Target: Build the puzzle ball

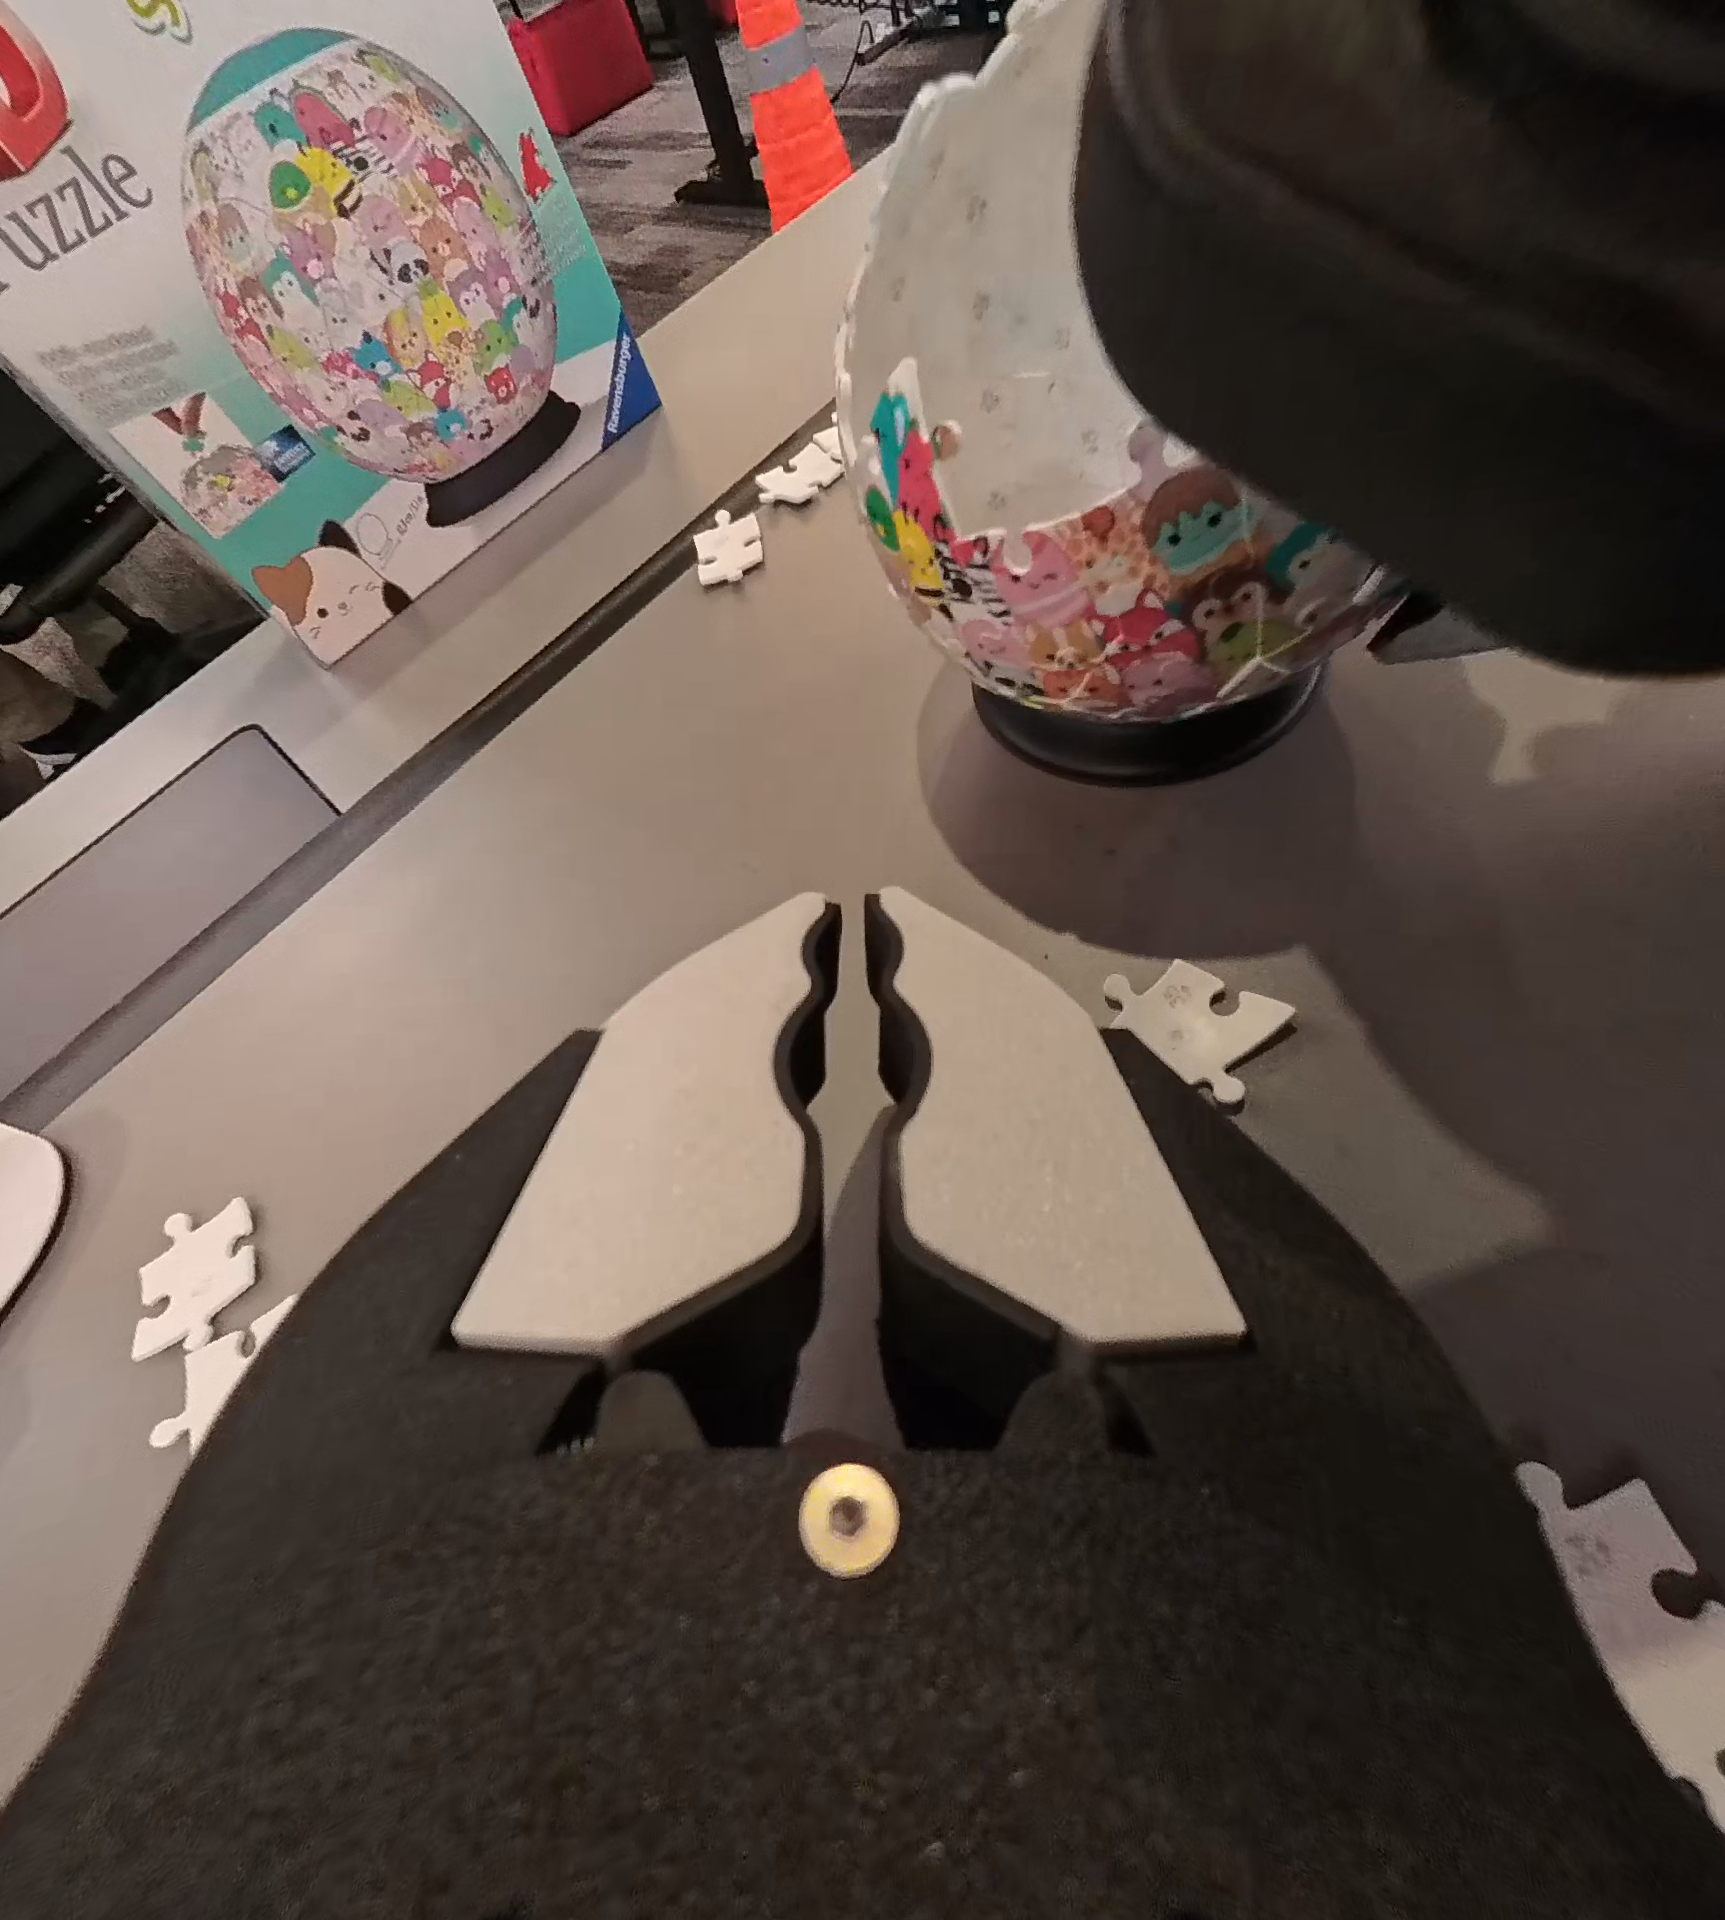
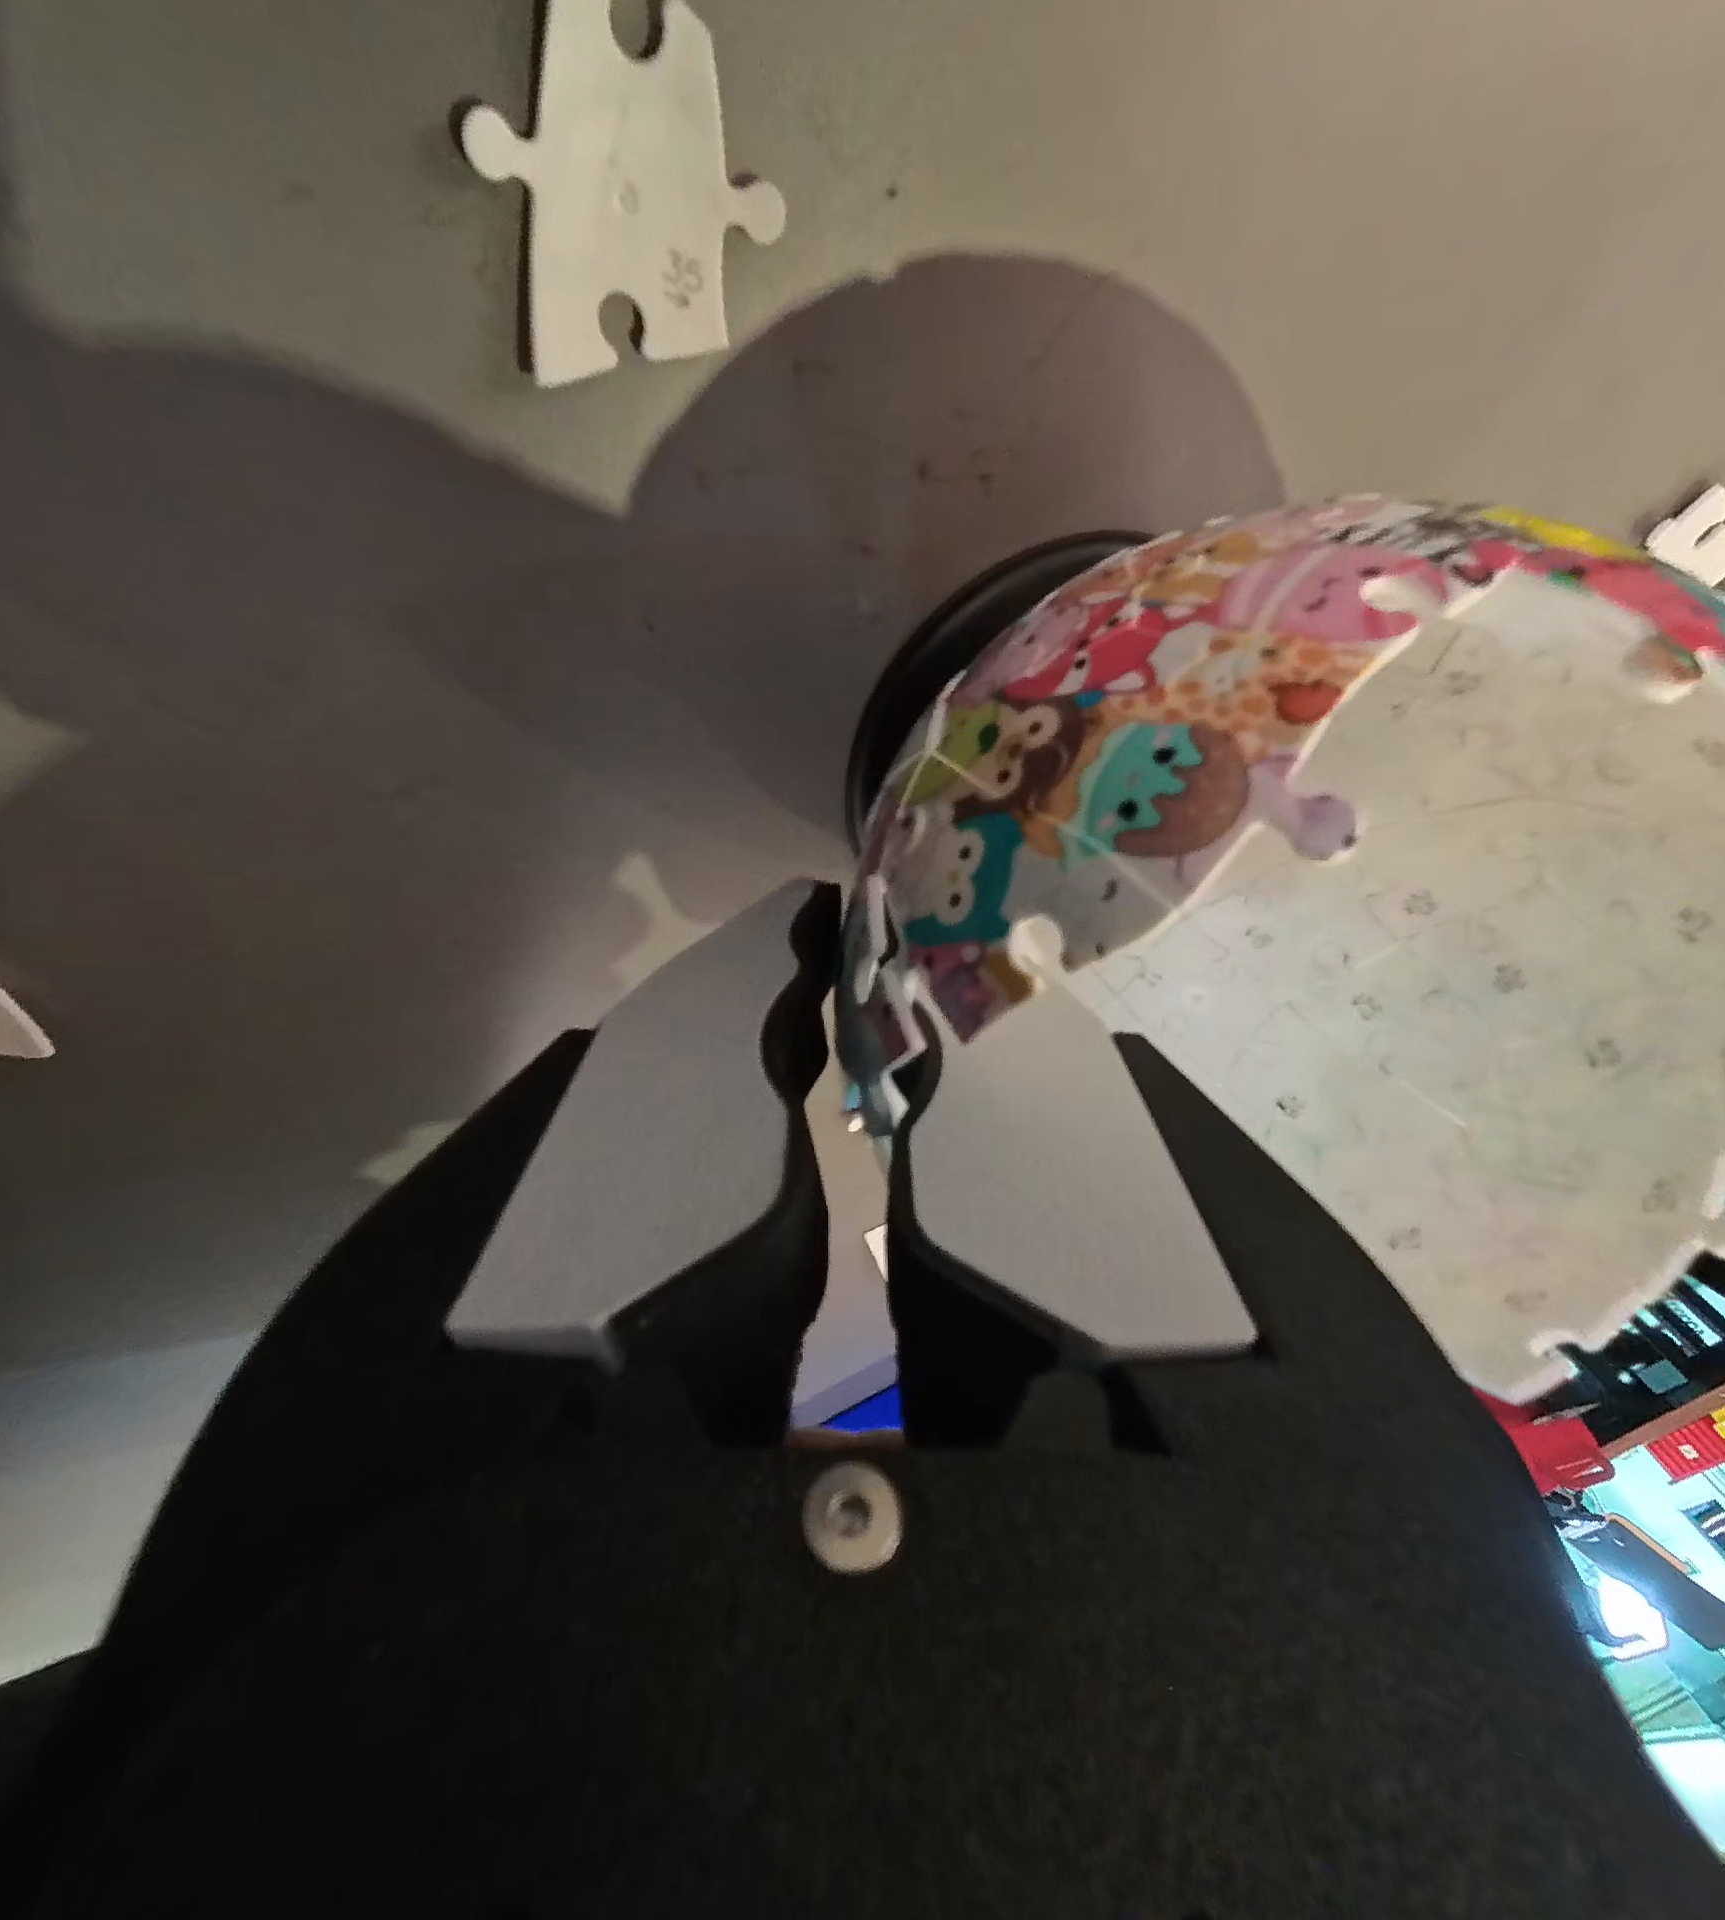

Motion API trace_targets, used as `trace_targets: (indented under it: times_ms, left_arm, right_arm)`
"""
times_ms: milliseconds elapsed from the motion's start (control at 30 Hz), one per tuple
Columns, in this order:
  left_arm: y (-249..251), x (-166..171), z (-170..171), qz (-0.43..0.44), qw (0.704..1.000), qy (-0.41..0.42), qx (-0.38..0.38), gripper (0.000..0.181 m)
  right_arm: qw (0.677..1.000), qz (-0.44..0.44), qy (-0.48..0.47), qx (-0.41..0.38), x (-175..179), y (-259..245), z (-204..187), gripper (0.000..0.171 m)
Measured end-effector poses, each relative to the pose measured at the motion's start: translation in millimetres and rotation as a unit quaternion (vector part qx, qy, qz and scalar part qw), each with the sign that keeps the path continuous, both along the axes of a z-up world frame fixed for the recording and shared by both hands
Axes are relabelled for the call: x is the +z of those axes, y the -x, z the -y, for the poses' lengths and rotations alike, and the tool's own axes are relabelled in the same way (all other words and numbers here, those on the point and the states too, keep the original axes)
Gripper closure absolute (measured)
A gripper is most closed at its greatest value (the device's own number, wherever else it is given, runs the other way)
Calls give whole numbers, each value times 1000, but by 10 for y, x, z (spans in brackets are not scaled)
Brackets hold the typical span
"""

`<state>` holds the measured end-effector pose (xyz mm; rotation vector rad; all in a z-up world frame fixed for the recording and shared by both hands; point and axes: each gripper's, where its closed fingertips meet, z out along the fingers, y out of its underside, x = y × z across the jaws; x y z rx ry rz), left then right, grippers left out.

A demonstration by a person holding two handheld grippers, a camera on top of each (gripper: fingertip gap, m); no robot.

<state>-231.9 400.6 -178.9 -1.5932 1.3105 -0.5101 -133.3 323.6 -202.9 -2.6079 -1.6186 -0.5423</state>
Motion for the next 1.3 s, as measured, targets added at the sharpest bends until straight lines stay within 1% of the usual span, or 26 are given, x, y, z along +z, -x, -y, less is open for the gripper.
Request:
trace_targets:
  times_ms: [200,233,300,333,367,567,800,967,1067,1200,1300]
  left_arm:
    - [-3,-3,3,-1,1000,0,-1,177]
    - [-4,-8,4,-2,1000,0,-1,177]
    - [-6,-17,5,-5,1000,-1,-1,176]
    - [-7,-17,6,-6,1000,-1,-1,176]
    - [-7,-16,7,-5,1000,-2,-1,176]
    - [-11,-21,7,-7,1000,-1,-2,176]
    - [-28,-33,17,-10,1000,1,-5,176]
    - [-35,-23,30,-4,1000,10,-10,176]
    - [-43,-23,40,-1,1000,17,-14,176]
    - [-50,-17,60,3,1000,24,-20,176]
    - [-51,-13,65,7,999,32,-23,176]
  right_arm:
    - [1000,-1,0,-1,4,-5,-20,165]
    - [1000,-2,-6,-2,11,-5,-35,161]
    - [1000,2,-14,-6,39,-29,-56,133]
    - [1000,0,-20,-11,61,-38,-65,128]
    - [1000,-6,-24,-14,86,-32,-66,126]
    - [996,-43,-76,-7,301,50,-53,126]
    - [986,-106,-129,-12,447,145,-21,135]
    - [979,-174,-109,-15,427,251,-9,135]
    - [967,-226,-114,-21,479,230,-37,136]
    - [947,-302,-92,-50,477,287,-36,139]
    - [943,-316,-86,-62,450,294,-62,145]
